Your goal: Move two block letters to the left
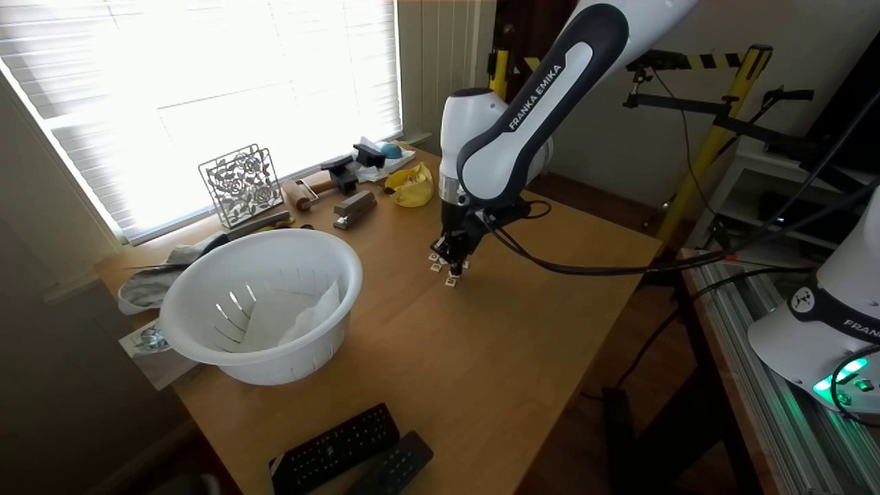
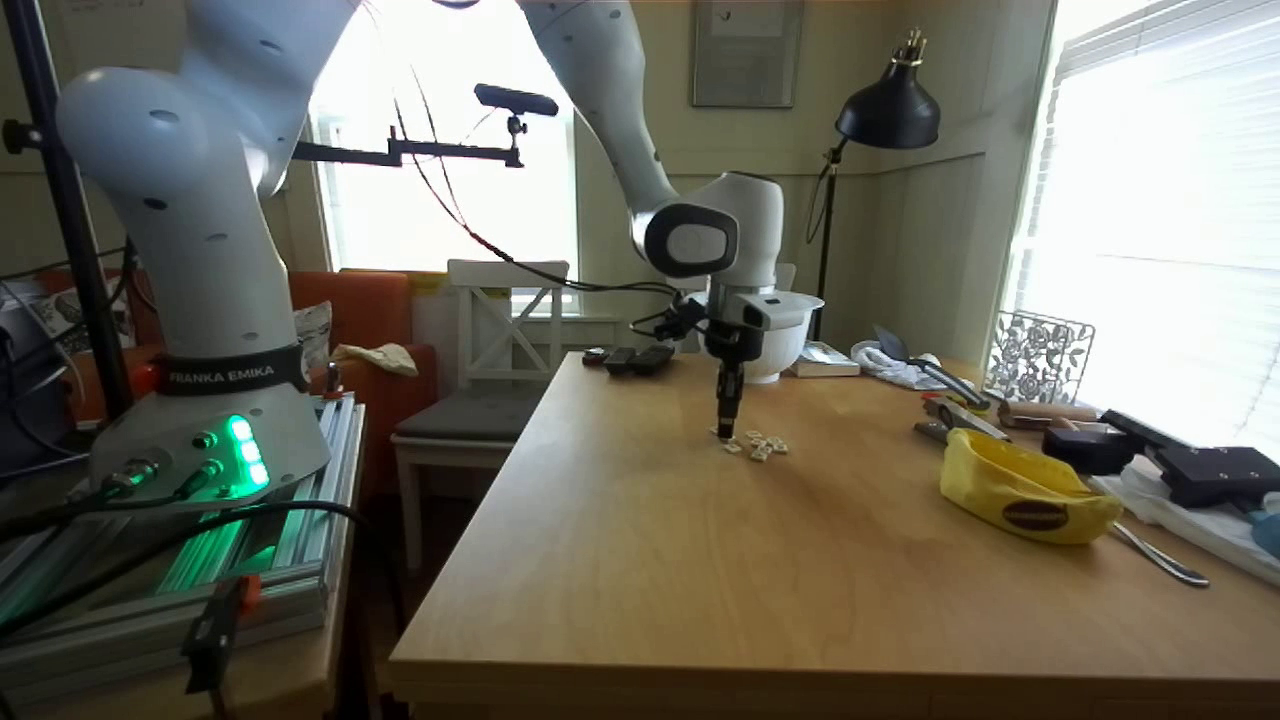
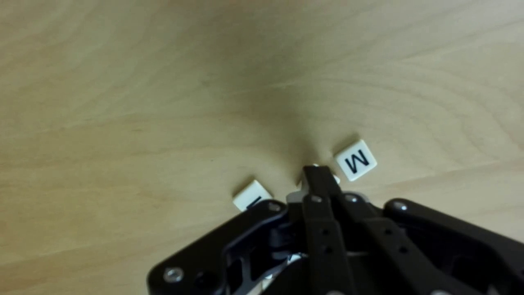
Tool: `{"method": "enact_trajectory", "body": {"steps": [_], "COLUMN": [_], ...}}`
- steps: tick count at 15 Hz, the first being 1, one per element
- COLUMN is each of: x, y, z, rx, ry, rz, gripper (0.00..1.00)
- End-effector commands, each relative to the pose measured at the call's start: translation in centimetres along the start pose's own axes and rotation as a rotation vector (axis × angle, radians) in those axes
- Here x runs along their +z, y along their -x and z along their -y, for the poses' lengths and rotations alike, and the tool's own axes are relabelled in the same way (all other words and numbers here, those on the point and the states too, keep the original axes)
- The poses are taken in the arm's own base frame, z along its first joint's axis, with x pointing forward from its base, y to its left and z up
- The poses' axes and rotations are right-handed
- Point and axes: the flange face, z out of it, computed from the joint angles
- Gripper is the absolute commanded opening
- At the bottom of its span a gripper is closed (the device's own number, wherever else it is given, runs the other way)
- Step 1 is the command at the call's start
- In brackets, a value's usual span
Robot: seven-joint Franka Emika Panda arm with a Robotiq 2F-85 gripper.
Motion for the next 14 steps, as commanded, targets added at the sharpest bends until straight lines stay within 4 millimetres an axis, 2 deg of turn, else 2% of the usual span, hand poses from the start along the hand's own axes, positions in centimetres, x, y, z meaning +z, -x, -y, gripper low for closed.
{"method": "enact_trajectory", "body": {"steps": [1, 14], "x": [-0.03, 0.75], "y": [-0.03, -0.28], "z": [0.02, 0.28], "rx": [0.000, 0.106], "ry": [0.000, -0.005], "rz": [0.000, 0.020], "gripper": [0.01, 0.00]}}
